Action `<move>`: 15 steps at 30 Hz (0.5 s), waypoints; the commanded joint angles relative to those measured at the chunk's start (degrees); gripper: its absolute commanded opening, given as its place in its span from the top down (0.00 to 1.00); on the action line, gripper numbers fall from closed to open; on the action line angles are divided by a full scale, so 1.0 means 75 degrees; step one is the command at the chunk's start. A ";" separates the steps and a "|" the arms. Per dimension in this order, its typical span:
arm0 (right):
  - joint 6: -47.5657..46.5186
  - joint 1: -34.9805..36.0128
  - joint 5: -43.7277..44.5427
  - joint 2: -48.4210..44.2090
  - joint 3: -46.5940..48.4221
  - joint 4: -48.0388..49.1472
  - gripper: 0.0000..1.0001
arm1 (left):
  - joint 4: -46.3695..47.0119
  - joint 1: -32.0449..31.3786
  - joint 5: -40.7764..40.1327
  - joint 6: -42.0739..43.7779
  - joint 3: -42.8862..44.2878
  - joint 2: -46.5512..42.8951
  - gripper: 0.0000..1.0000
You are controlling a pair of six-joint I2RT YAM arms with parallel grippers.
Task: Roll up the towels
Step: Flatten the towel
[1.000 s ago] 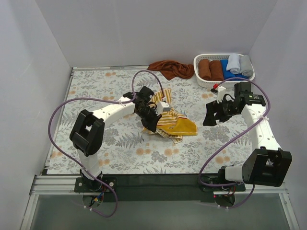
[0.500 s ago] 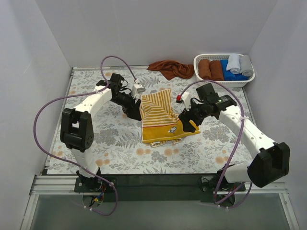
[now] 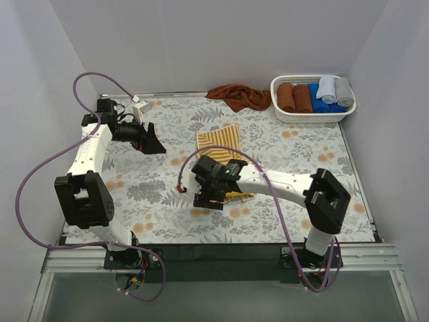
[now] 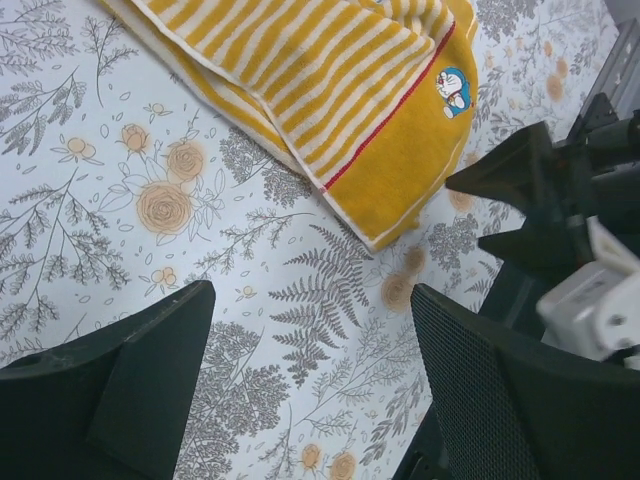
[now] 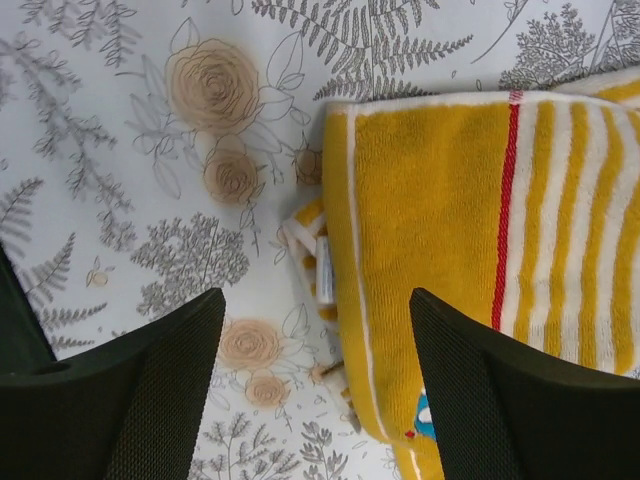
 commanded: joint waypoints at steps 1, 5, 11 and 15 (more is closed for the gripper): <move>0.0252 0.0249 0.1163 0.0631 0.0633 0.0315 0.33 | -0.0348 0.0338 0.0561 0.0024 -0.0236 -0.0305 0.25; 0.0147 0.0543 0.1656 0.1218 0.1067 0.0409 0.36 | -0.0384 0.0597 0.0749 0.0094 -0.0330 -0.0281 0.25; 0.0123 0.0672 0.1913 0.1991 0.1430 0.0421 0.44 | -0.0418 0.0784 0.0866 0.0211 -0.0400 -0.0269 0.25; 0.0029 0.0696 0.1972 0.2389 0.1653 0.0421 0.48 | -0.0465 0.0878 0.0878 0.0375 -0.0459 -0.0269 0.25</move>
